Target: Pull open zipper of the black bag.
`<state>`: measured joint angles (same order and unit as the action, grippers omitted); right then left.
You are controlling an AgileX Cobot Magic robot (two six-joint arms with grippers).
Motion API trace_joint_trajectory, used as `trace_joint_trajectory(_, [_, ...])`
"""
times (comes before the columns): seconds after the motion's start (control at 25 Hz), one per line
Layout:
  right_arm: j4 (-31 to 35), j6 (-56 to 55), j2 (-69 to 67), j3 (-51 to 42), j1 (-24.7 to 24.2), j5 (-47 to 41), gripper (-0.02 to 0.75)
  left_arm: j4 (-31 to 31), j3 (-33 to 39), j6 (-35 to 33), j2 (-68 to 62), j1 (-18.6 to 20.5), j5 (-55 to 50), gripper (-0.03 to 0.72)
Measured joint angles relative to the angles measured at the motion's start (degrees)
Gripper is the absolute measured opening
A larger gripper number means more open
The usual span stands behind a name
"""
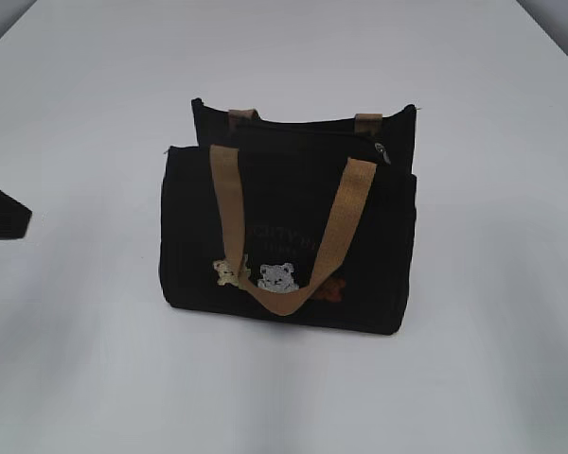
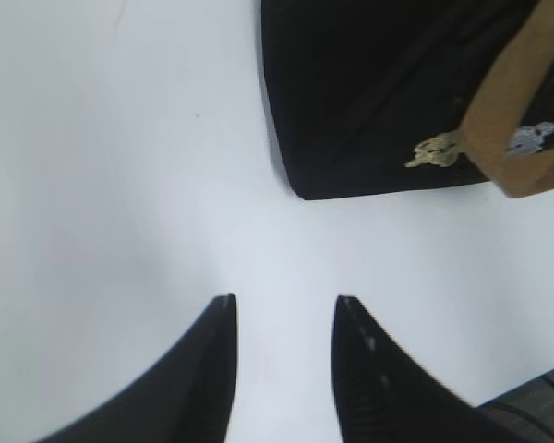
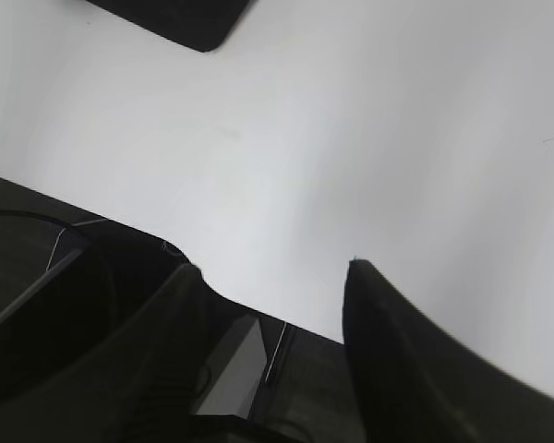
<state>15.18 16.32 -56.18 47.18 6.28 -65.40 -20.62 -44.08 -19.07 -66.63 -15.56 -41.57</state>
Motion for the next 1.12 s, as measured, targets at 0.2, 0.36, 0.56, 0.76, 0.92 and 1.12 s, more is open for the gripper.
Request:
trace_joint_trajectory(0.2, [-1.38, -0.11, 19.81, -6.51, 0.00, 0.63, 0.380, 3.58, 0.00, 7.93, 15.01, 0.00, -5.55, 0.256])
trace_joint_trajectory(0.36, [-1.88, -0.11, 30.61, -11.18, 0.00, 0.75, 0.380, 8.93, 0.00, 13.03, 28.15, 0.00, -12.12, 0.254])
trace_joint_trajectory(0.56, [-5.49, -2.46, 41.57, -15.95, 0.00, 0.92, 0.380, 14.03, 3.14, 14.64, 41.81, 0.00, -16.22, 0.244])
trace_joint_trajectory(0.76, [-6.77, -3.50, 48.40, -19.11, 0.00, 1.45, 0.380, 16.00, 11.76, 14.78, 53.81, 0.00, -17.28, 0.244])
trace_joint_trajectory(0.92, [-6.81, -3.56, 51.93, -19.19, 0.00, 2.01, 0.378, 17.30, 13.63, 14.73, 61.35, 0.00, -18.74, 0.241])
trace_joint_trajectory(1.12, [-6.79, -3.61, 56.38, -19.25, 0.00, 2.11, 0.358, 17.34, 13.82, 14.25, 67.09, 0.00, -19.26, 0.239])
